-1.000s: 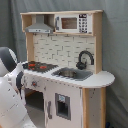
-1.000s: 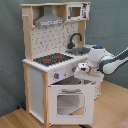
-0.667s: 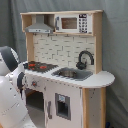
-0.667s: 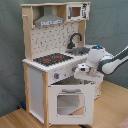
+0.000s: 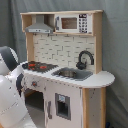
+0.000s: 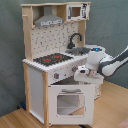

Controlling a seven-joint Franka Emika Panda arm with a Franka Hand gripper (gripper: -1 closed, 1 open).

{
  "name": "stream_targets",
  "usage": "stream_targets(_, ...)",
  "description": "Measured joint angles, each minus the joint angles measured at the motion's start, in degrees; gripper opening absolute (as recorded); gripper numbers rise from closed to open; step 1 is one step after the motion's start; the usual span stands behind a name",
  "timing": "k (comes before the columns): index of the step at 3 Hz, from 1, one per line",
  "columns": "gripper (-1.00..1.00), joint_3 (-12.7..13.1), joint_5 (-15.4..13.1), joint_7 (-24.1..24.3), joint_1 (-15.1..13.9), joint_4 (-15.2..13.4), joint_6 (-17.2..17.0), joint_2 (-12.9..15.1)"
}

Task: Play with the kitchen

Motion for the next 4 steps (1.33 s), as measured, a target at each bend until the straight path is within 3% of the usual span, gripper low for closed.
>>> stream_targets(2,-1.0,8.9,0.0,3.8,-7.0,0.9,0.1,-0.1)
stream_targets(4,-1.0,17.7,0.0,6.1,-13.9,5.1,0.1,-0.2)
